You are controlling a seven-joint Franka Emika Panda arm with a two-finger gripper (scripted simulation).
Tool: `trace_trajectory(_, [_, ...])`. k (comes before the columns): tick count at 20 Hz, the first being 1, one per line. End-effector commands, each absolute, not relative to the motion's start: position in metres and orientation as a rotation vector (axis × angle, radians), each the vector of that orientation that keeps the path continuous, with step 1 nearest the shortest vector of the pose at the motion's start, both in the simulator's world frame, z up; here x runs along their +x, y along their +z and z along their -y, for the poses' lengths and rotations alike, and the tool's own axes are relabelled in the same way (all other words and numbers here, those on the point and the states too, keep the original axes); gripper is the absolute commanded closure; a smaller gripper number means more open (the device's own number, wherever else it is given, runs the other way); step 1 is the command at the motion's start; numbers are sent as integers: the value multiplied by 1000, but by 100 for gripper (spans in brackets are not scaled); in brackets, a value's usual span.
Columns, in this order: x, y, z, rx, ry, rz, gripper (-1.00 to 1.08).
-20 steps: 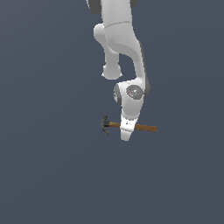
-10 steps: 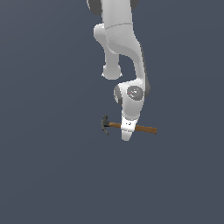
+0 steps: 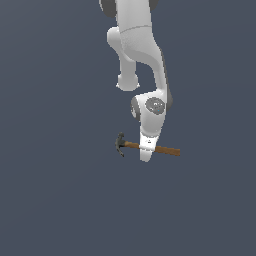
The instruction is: Pick up the object and move it to a goal position.
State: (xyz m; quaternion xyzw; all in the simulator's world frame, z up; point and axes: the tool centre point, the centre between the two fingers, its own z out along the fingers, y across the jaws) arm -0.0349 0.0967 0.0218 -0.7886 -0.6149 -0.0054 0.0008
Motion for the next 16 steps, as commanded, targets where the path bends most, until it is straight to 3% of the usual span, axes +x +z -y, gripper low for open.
trace_trajectory(1, [-26, 29, -98, -2469, -52, 1951, 108])
trace_trajectory(8, [14, 67, -114, -2399, -223, 2061, 108])
trace_trajectory(16, [70, 144, -144, -2244, -529, 2235, 108])
